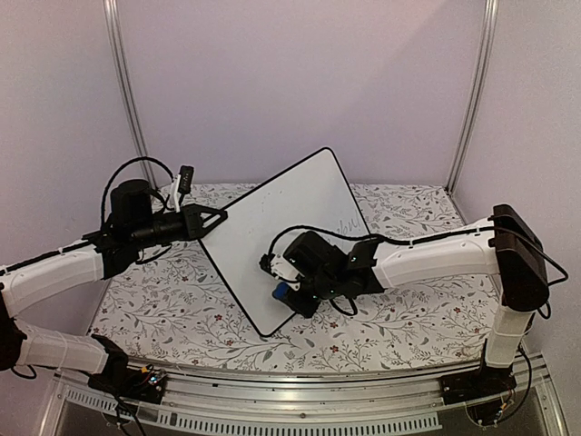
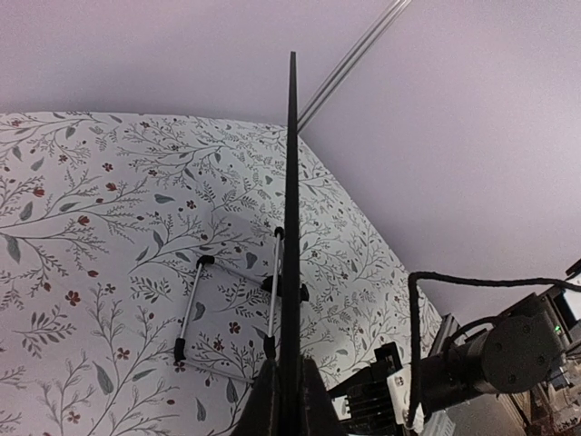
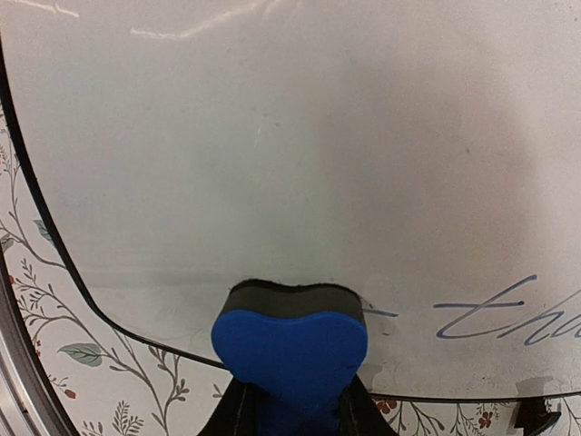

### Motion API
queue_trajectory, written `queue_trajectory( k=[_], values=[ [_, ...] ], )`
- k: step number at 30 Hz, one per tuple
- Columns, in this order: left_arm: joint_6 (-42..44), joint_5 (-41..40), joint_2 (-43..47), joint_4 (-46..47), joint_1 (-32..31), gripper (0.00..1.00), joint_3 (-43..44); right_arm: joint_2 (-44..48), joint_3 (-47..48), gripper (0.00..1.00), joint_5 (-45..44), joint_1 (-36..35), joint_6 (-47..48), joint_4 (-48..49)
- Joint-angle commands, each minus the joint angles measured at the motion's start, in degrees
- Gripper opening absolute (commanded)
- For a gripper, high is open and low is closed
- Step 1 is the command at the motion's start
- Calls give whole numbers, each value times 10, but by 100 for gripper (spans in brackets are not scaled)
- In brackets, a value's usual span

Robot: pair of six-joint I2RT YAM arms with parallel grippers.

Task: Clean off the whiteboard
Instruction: Erase the whiteboard on the whiteboard stand.

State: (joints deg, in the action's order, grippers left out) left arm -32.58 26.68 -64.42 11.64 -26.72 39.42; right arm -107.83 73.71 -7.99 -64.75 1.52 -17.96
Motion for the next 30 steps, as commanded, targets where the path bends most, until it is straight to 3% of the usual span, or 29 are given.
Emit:
queue_trajectory(
  k=[1,13,30],
  values=[
    [5,29,6,23,-8,0,13,-11,0,0,-21,14,-5,27],
    [3,31,8,24,-8,0,13,17,-87,0,-11,14,-52,44],
    [6,30,10,22,-9,0,13,3,24,0,-21,45,-21,35]
  ],
)
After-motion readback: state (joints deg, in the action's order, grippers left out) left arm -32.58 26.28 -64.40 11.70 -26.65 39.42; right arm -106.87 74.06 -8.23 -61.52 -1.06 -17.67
